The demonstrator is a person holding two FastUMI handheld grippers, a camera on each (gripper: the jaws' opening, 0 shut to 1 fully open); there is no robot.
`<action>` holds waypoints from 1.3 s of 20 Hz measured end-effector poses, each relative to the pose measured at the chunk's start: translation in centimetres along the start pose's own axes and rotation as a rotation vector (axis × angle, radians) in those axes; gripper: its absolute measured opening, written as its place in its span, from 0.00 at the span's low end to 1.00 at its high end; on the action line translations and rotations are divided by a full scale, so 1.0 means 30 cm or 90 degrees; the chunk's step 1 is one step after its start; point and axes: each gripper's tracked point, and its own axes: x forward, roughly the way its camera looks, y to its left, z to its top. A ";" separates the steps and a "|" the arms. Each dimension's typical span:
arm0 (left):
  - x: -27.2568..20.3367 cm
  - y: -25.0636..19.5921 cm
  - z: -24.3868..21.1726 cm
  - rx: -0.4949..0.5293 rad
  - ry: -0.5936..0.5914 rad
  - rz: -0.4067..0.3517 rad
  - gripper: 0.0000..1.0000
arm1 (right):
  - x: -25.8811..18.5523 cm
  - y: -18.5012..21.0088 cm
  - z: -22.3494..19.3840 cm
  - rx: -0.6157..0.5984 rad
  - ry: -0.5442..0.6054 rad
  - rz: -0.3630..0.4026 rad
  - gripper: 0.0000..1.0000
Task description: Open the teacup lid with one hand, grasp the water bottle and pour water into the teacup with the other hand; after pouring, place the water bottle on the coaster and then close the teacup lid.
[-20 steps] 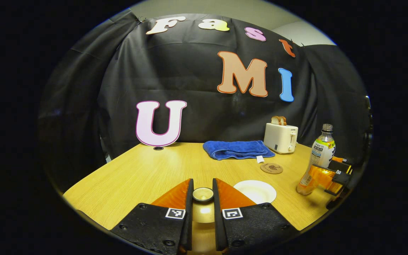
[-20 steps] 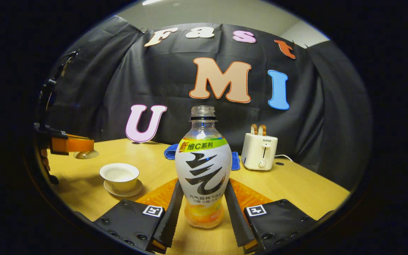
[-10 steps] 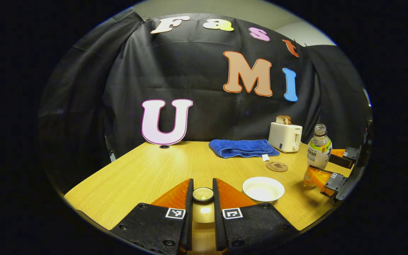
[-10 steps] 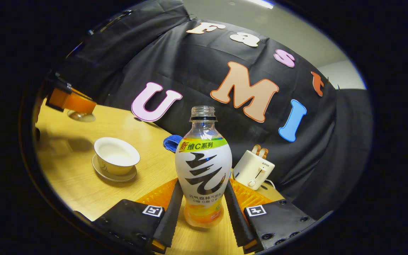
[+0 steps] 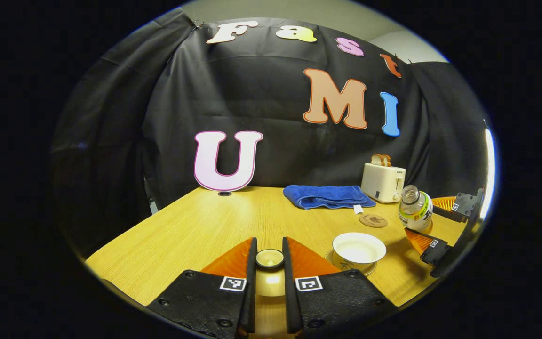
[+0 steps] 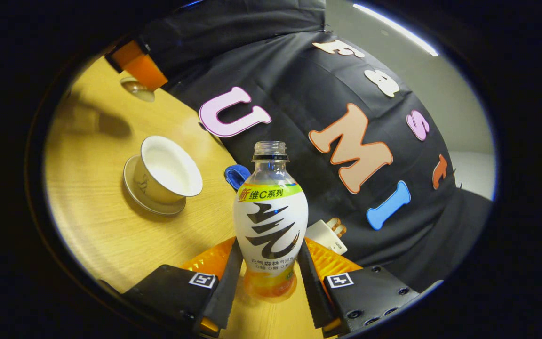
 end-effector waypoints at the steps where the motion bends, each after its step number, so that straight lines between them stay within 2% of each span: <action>1: -0.005 0.002 -0.006 -0.003 0.002 0.000 0.23 | 0.003 0.008 0.004 -0.023 -0.003 0.001 0.70; 11: -0.010 0.021 -0.023 -0.009 0.007 0.006 0.23 | 0.036 0.050 0.000 -0.191 -0.009 0.009 0.70; 17: -0.010 0.020 -0.024 -0.008 0.006 0.007 0.23 | -0.005 0.085 0.022 -0.310 -0.044 0.014 0.70; 21: -0.012 0.026 -0.024 -0.010 0.004 0.010 0.23 | 0.008 0.069 0.019 -0.339 -0.050 0.022 0.70; 26: -0.012 0.023 -0.032 -0.015 0.011 0.009 0.23 | 0.012 0.076 0.012 -0.413 -0.061 0.025 0.69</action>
